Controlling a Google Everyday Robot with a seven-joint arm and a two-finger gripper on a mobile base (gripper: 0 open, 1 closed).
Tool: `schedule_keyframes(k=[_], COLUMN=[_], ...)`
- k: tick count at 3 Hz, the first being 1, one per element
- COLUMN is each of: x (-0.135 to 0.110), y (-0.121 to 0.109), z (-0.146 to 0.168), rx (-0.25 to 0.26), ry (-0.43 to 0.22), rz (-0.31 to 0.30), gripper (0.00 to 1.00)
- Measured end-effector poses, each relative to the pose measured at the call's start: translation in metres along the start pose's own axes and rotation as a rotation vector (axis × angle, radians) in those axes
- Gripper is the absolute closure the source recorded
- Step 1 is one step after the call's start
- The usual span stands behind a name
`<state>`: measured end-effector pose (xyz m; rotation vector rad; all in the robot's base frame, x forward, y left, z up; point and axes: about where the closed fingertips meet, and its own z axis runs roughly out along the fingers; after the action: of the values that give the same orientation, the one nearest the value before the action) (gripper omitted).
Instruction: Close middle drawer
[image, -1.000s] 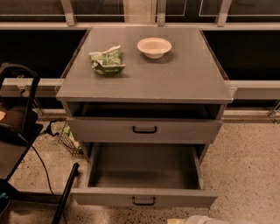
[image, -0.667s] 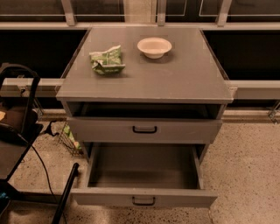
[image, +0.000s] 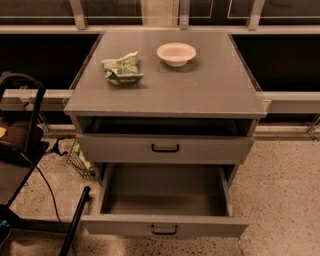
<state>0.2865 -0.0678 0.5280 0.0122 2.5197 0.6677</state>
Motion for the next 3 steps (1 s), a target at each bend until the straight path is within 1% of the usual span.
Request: schedule_keyframes(k=[1,2,3], x=[0.000,0.000,-0.008], y=[0.000,-0.011,-0.029], z=[0.000,0.011,0.030], rx=[0.000,0.019,0.034], ry=[0.000,-0.009,-0.034], rz=[0.000,0.002,0.005], gripper=[1.00,1.00,1.00])
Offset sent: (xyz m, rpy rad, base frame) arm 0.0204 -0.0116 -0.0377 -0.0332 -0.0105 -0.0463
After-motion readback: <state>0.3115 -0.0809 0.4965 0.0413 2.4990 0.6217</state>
